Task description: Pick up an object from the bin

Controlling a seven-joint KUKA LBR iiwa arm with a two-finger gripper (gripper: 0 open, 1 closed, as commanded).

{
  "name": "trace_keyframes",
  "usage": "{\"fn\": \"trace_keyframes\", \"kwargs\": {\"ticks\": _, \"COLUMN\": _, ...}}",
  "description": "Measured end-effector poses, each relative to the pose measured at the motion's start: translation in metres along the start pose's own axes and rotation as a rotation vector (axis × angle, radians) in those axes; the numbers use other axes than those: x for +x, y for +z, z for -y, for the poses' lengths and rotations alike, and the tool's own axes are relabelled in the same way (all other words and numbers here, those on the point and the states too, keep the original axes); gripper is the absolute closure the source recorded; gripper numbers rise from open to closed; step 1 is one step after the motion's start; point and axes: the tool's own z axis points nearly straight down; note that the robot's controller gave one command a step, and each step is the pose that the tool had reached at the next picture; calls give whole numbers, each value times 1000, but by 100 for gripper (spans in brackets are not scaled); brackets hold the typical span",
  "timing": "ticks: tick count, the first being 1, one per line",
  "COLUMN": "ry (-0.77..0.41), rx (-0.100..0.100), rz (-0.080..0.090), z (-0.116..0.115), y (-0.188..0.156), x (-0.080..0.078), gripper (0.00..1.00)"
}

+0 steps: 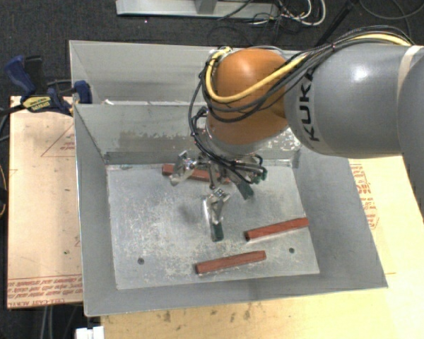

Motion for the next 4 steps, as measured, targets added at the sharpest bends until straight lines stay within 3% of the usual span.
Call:
{"fn": "trace_keyframes", "kwargs": {"ticks": 1, "ry": -141, "rx": 3, "rz": 4, "z": 29, "y": 41, "x": 15, "gripper": 0}}
{"fn": "trace_keyframes", "kwargs": {"ticks": 2, "ry": -369, "rx": 6, "rz": 9, "z": 36, "y": 78, "x": 36, "gripper": 100}}
{"fn": "trace_keyframes", "kwargs": {"ticks": 3, "ry": -369, "rx": 5, "rz": 9, "z": 36, "y": 78, "x": 36, "gripper": 100}}
{"fn": "trace_keyframes", "kwargs": {"ticks": 4, "ry": -370, "rx": 3, "rz": 4, "z": 58, "y": -113, "x": 1, "gripper": 100}}
